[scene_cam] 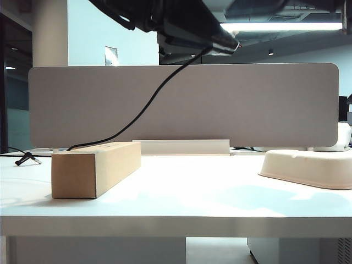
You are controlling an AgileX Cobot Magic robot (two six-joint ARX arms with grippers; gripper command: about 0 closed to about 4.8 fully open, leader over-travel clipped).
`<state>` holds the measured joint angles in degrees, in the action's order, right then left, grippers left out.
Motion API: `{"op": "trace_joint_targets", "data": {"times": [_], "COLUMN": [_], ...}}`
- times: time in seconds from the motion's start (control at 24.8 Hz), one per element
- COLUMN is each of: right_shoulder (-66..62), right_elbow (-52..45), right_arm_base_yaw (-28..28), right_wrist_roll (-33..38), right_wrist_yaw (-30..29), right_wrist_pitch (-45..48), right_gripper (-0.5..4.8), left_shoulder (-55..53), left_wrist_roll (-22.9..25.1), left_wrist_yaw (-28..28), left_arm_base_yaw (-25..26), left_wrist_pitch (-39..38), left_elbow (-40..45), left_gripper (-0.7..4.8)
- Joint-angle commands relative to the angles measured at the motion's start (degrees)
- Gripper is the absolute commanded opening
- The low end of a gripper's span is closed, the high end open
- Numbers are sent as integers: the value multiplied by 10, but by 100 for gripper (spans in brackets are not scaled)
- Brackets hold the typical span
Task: Pick up the charging cable and the phone, plug the charging cable into the charging port on the phone, and finally place them back on the table.
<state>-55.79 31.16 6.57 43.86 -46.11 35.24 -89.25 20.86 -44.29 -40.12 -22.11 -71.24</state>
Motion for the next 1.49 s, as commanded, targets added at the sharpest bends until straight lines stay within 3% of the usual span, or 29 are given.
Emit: {"op": "trace_joint_targets", "data": {"times": [0.04, 0.28, 0.32, 0.4, 0.48, 0.73, 0.85, 1.05, 1.49], "right_shoulder": [3, 3, 3, 3, 3, 3, 2, 2, 2], "right_elbow": [5, 5, 5, 5, 5, 5, 5, 5, 5], "right_arm_base_yaw": [-9, -19, -19, -19, -16, -16, -16, -16, -16], "right_wrist_roll": [95, 166, 167, 180, 181, 208, 232, 252, 256], "right_wrist_yaw": [-19, -32, -33, -42, -46, -46, -47, -53, -68], "right_wrist_pitch": [85, 132, 133, 134, 138, 183, 212, 220, 221], "right_gripper": [-5, -5, -5, -5, -5, -5, -5, -5, -5], "left_shoulder": [14, 48, 50, 51, 49, 39, 30, 30, -9], "left_wrist_roll": [-5, -31, -52, -153, -198, -226, -233, -251, -377], "left_wrist_yaw": [-56, -108, -127, -205, -203, -222, -282, -301, -320], "left_arm_base_yaw": [6, 28, 31, 50, 48, 48, 48, 43, 31], "left_wrist_pitch": [-1, 2, 15, 81, 111, 115, 116, 143, 282], "left_elbow": [0, 0, 0, 0, 0, 0, 0, 0, -1], "left_gripper": [-6, -6, -6, -6, -6, -6, -6, -6, -6]}}
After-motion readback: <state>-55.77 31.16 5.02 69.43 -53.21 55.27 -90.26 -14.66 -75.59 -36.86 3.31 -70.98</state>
